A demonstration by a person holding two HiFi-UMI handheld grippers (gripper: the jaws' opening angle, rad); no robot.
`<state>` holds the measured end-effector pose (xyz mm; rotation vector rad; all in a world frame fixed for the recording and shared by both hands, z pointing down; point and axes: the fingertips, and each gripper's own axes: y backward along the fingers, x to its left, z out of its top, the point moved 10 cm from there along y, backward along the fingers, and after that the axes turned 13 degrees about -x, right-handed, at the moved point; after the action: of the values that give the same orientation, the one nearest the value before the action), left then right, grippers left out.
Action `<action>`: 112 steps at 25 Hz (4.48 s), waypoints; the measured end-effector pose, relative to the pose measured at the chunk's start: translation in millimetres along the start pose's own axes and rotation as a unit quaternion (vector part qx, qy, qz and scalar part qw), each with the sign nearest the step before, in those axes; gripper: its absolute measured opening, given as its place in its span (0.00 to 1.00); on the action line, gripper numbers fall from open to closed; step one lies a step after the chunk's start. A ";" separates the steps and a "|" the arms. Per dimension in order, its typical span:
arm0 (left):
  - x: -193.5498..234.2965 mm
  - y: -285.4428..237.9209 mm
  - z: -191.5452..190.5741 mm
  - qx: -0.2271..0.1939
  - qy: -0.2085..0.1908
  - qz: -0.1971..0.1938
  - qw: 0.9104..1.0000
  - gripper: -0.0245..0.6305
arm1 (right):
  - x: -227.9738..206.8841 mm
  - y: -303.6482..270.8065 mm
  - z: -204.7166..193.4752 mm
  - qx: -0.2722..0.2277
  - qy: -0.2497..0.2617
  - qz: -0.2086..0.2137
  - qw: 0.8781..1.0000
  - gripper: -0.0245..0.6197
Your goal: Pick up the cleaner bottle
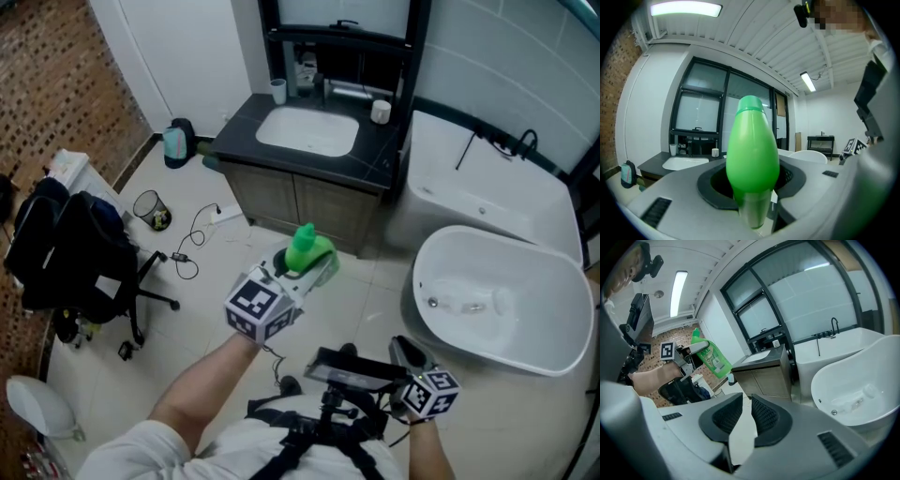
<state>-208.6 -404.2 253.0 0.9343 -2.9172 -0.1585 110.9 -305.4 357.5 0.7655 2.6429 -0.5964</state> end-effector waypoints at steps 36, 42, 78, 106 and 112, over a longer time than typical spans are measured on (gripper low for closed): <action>-2.8 124.2 0.5 0.002 0.041 0.023 0.999 0.29 | 74.4 -4.5 0.4 -0.011 0.003 0.021 1.000 0.13; -3.5 135.3 2.4 0.004 0.038 0.027 0.999 0.29 | 82.9 0.6 -5.4 -0.008 0.004 0.024 1.000 0.13; -48.8 176.9 1.6 0.027 0.030 0.029 0.999 0.29 | 104.3 77.6 -52.1 0.008 0.001 0.012 1.000 0.13; -219.7 271.5 3.9 0.058 0.028 0.105 0.992 0.29 | 75.6 206.8 -84.1 0.013 0.028 0.051 0.998 0.18; -217.4 291.3 2.1 0.055 0.035 0.110 0.992 0.29 | 89.3 203.8 -83.5 0.012 0.035 0.058 0.998 0.18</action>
<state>-199.7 -41.6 277.6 0.6087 -2.9611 0.0480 138.5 -70.9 331.3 0.9564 2.6367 -0.5796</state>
